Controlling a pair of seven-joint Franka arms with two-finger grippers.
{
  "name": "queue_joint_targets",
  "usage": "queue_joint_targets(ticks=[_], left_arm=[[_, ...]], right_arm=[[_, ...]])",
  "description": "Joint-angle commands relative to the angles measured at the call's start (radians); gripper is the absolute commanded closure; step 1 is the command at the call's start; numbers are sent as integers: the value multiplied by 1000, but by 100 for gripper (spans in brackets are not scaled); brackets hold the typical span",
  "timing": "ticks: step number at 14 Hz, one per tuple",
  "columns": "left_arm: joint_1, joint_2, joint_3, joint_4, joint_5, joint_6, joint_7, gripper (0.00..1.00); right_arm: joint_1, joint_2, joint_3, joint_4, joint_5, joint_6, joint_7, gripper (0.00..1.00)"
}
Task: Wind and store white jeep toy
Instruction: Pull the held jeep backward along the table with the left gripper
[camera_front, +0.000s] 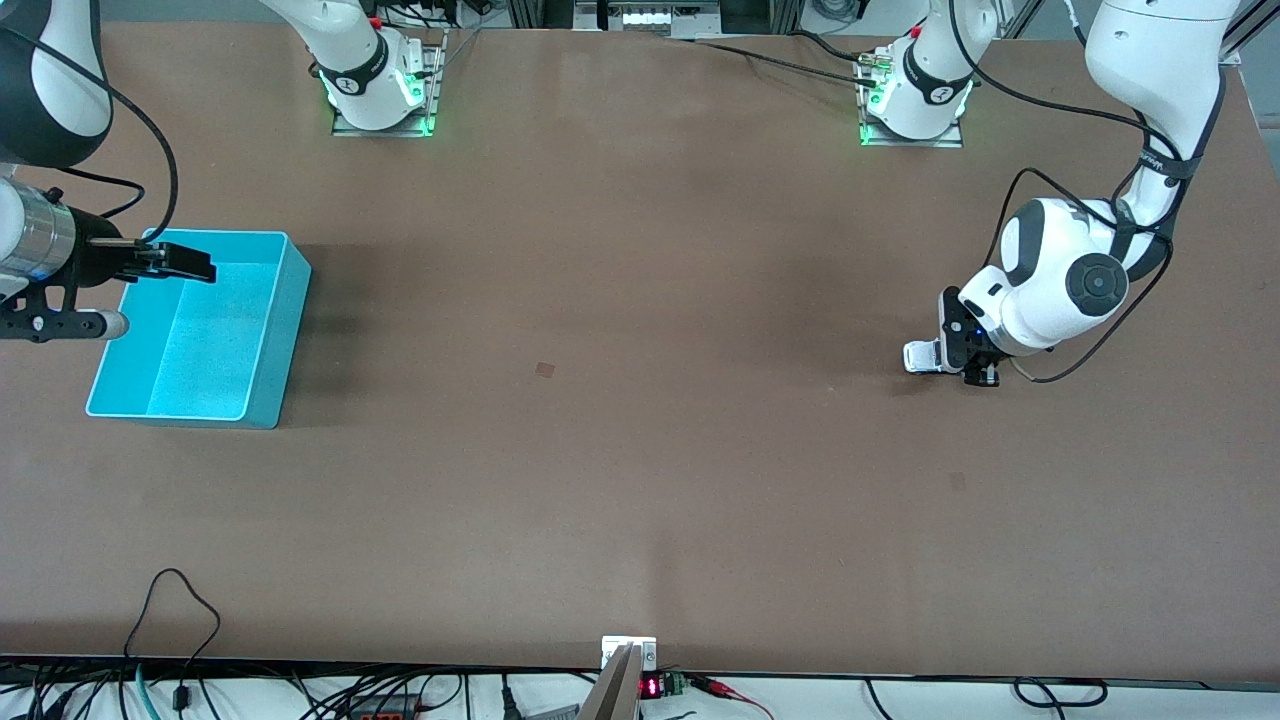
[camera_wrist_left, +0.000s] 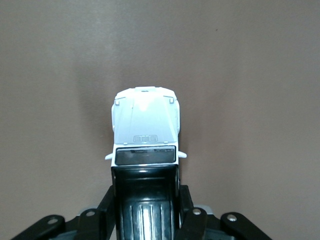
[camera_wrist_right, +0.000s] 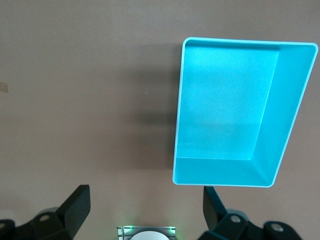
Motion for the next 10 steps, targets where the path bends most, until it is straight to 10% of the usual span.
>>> queue_joint_targets(ticks=[1, 10], left_arm=[[5, -18, -3, -25, 48, 56, -11, 76], [21, 4, -3, -33, 48, 56, -60, 78]], right_arm=[[-2, -1, 2, 17, 5, -21, -12, 0], [-3, 1, 2, 17, 7, -21, -14, 0]])
